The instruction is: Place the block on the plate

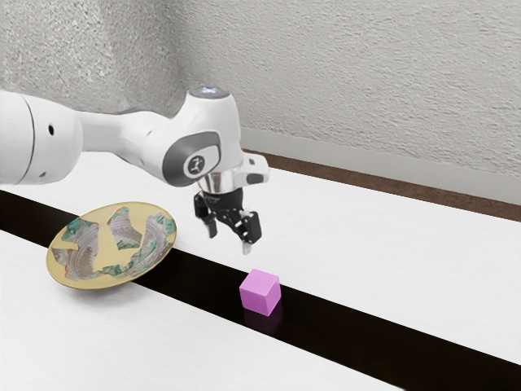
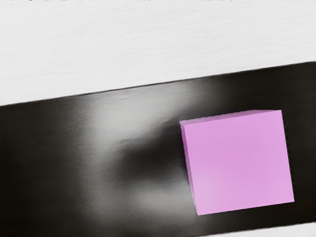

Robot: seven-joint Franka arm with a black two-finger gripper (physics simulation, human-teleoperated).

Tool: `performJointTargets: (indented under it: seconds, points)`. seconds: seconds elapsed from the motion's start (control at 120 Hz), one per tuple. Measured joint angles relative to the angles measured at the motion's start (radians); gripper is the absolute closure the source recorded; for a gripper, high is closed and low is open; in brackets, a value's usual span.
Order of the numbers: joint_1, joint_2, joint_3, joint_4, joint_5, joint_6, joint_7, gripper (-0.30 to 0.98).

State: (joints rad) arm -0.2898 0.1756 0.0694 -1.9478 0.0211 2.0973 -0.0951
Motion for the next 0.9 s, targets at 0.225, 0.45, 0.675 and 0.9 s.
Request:
performJointTargets:
  seconds: [0.225,0.45,0.675,0.9]
  points:
    - [-0.04,0.054,0.0,-0.001,-0.019,0.065,-0.056,0.0]
    - [-0.072,0.09,0.001,-0.018,-0.056,0.127,-0.099,0.0]
    - [-0.075,0.118,0.001,-0.04,-0.068,0.175,-0.128,0.0]
    - [-0.067,0.157,0.0,-0.041,-0.068,0.206,-0.146,0.0]
